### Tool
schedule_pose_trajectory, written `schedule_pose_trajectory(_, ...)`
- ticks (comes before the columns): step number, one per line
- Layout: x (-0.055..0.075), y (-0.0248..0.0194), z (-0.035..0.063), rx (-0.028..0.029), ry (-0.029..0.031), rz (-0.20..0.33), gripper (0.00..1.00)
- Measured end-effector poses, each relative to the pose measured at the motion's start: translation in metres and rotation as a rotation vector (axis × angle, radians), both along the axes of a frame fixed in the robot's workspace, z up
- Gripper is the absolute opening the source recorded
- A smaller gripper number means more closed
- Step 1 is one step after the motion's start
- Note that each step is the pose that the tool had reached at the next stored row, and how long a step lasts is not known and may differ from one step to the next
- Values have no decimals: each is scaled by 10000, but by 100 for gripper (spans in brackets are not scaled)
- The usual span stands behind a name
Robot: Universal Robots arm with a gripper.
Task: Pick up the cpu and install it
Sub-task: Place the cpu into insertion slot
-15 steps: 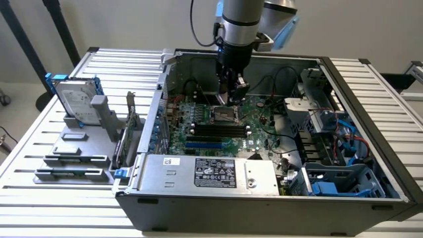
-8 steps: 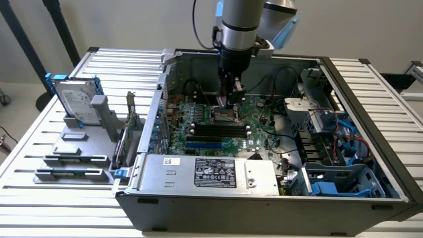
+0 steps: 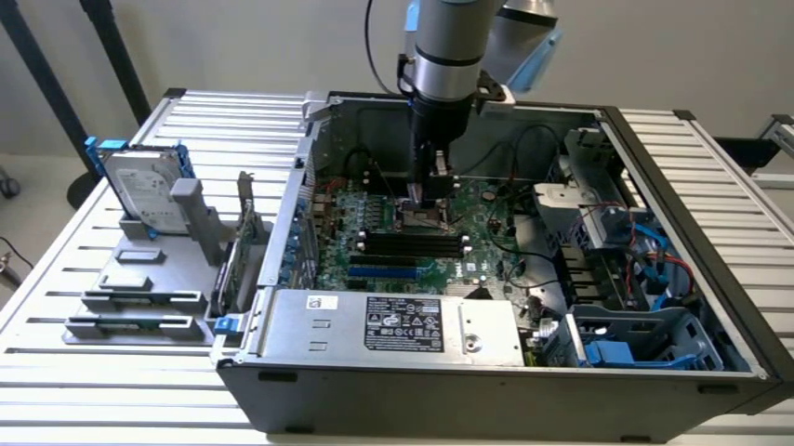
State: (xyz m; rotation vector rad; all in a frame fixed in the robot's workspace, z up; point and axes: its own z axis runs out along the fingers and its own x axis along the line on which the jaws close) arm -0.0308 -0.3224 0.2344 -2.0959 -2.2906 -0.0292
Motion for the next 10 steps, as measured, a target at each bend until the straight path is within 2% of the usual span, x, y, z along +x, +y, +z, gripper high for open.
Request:
schedule_pose_trajectory(6,-41,-4,-16,1,-1,-362,55)
schedule_pose_trajectory(10,-88,-30,-26,0,0,-427,55)
